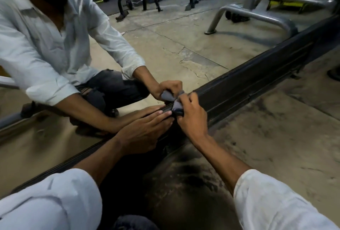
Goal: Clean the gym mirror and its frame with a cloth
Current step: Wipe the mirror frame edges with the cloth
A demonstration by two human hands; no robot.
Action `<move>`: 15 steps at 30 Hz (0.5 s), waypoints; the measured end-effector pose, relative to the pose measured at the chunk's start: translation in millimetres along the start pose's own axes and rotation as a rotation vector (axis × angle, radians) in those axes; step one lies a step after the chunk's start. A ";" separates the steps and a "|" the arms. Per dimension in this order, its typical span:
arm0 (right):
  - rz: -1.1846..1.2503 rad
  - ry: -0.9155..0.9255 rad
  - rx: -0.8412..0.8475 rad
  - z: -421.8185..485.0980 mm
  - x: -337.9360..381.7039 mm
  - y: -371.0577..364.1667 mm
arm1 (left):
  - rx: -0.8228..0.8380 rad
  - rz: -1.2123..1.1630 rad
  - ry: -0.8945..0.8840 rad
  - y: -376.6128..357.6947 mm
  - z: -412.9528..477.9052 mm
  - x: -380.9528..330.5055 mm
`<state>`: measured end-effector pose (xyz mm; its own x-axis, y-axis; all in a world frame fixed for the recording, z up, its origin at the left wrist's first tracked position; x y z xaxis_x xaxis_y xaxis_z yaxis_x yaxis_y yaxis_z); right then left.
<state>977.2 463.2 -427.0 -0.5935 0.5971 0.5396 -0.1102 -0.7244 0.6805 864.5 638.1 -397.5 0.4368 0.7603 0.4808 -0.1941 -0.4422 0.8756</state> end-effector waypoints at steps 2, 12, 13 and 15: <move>-0.001 0.164 0.117 -2.8 1.6 -3.0 | -0.002 0.031 -0.030 3.2 4.8 1.1; 0.026 0.065 0.080 -12.4 0.5 -11.3 | -0.032 0.146 -0.042 -13.3 4.0 -0.2; 0.023 0.039 0.079 -8.9 -4.9 -8.4 | -0.036 0.155 -0.047 -12.9 3.3 0.2; 0.070 -0.189 -0.061 -1.9 -19.2 -1.7 | -0.070 0.130 -0.071 -16.1 3.8 2.1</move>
<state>987.3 452.3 -439.5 -0.4421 0.5946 0.6715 -0.1254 -0.7823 0.6102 871.9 645.0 -410.8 0.4647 0.6617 0.5884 -0.3126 -0.4991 0.8082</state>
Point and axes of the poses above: each hand's wrist, its own z-axis towards the middle knuckle, its own y-axis out of the back of the hand, x = y × z, the point moved 1 cm from there along z, towards the middle knuckle, and after that the axes turned 1 degree about z, right-handed, at the moved point
